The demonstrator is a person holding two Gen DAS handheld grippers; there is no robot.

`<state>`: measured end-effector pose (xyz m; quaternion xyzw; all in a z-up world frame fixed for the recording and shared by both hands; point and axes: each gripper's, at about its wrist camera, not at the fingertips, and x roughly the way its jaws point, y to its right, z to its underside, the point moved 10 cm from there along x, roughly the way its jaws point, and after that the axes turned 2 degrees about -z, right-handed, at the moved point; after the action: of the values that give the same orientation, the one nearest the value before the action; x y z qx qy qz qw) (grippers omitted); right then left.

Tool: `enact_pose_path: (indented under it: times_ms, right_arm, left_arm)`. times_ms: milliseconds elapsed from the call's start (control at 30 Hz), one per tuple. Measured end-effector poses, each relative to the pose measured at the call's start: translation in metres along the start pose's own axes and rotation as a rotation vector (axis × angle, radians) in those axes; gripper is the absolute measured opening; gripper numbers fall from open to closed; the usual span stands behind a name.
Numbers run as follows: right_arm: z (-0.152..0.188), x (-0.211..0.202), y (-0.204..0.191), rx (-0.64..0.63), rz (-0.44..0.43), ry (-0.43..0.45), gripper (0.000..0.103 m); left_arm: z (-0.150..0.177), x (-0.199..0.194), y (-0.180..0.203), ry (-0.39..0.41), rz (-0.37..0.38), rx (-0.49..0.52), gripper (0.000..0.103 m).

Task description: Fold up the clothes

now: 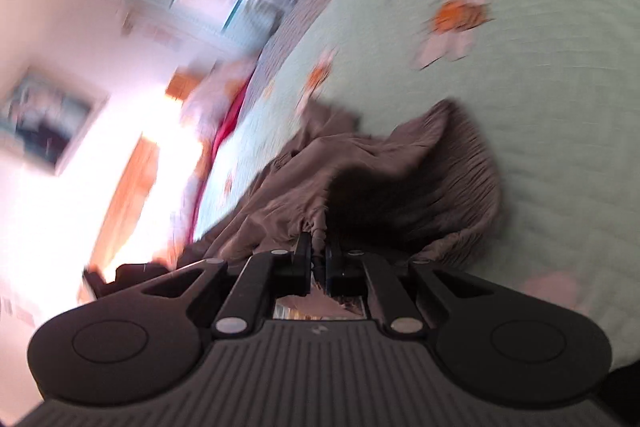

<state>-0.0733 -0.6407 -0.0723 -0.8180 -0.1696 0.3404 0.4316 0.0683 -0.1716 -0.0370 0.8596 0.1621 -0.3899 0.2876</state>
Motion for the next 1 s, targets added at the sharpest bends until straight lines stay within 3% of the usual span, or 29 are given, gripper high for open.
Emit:
enact_pose_path:
  times_ms: [67, 200, 300, 367, 433, 567, 700, 767, 800, 900, 1000]
  right_arm:
    - [0.016, 0.015, -0.005, -0.046, 0.013, -0.085, 0.006]
    - [0.044, 0.027, 0.000, -0.038, 0.003, -0.194, 0.006]
    - [0.038, 0.020, 0.003, 0.018, -0.030, -0.164, 0.006]
    - [0.028, 0.011, 0.007, 0.061, -0.049, -0.121, 0.006]
    - [0.013, -0.003, 0.011, 0.103, -0.071, -0.056, 0.006]
    - [-0.006, -0.032, 0.020, 0.089, -0.078, -0.004, 0.006]
    - [-0.014, -0.045, 0.045, 0.090, 0.008, 0.016, 0.011]
    - [-0.020, -0.040, 0.054, 0.131, 0.020, 0.044, 0.041]
    - [-0.024, -0.035, 0.055, 0.149, 0.008, 0.059, 0.045]
    - [-0.035, -0.010, 0.060, 0.214, -0.029, 0.069, 0.046]
    - [-0.046, 0.013, 0.075, 0.227, 0.040, 0.074, 0.047]
  left_arm:
    - [0.001, 0.005, -0.018, -0.036, -0.038, -0.039, 0.001]
    - [0.006, -0.006, -0.004, -0.034, -0.018, 0.042, 0.001]
    - [0.005, -0.023, 0.029, 0.003, 0.015, 0.141, 0.007]
    - [-0.001, -0.036, 0.044, 0.029, 0.035, 0.154, 0.021]
    - [-0.008, -0.047, 0.052, 0.049, 0.049, 0.159, 0.047]
    - [-0.010, -0.061, 0.062, 0.059, 0.072, 0.168, 0.052]
    - [0.024, -0.053, 0.095, -0.034, 0.170, 0.315, 0.054]
    - [0.054, -0.043, 0.112, -0.099, 0.201, 0.403, 0.054]
    - [0.070, -0.037, 0.119, -0.135, 0.219, 0.438, 0.054]
    - [0.118, -0.025, 0.135, -0.242, 0.265, 0.526, 0.054]
    - [0.158, -0.016, 0.142, -0.317, 0.294, 0.610, 0.054]
